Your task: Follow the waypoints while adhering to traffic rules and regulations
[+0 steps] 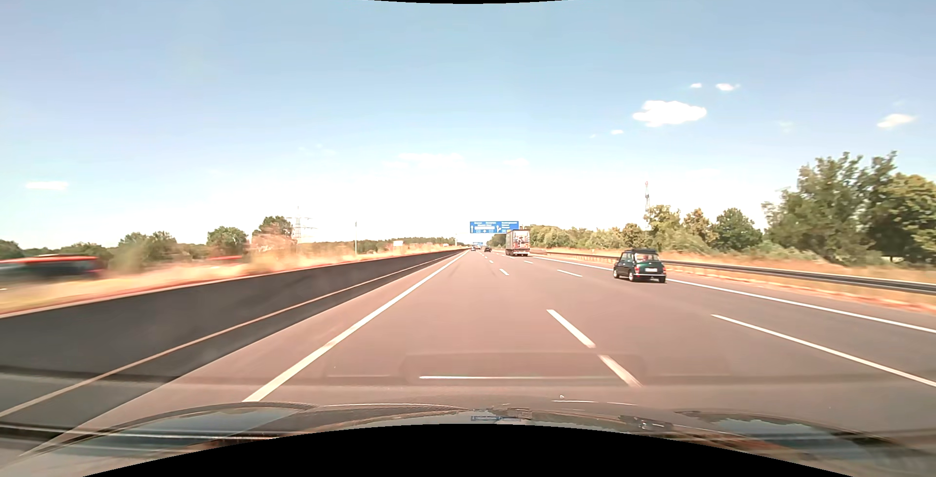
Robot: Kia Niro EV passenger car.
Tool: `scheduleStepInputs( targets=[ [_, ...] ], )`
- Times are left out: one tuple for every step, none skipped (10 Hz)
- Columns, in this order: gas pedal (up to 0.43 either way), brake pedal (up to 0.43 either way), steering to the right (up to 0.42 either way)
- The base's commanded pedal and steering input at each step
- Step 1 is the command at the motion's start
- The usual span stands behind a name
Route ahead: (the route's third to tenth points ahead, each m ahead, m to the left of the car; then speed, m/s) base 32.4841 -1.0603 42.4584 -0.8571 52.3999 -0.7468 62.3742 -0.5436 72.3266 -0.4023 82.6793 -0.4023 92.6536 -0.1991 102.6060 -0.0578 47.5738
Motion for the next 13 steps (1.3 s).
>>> scheduleStepInputs(
  targets=[
    [0.72, 0.0, 0.001],
    [0.72, 0.0, 0.001],
    [0.72, 0.0, 0.001],
    [0.72, 0.0, 0.001],
    [0.72, 0.0, 0.001],
    [0.72, 0.0, 0.001],
    [0.72, 0.0, 0.0],
    [0.72, 0.0, 0.0],
    [0.72, 0.0, 0.0],
    [0.72, 0.0, 0.0],
    [0.72, 0.0, 0.0],
    [0.72, 0.0, 0.0],
    [0.72, 0.0, 0.0]
  ],
)
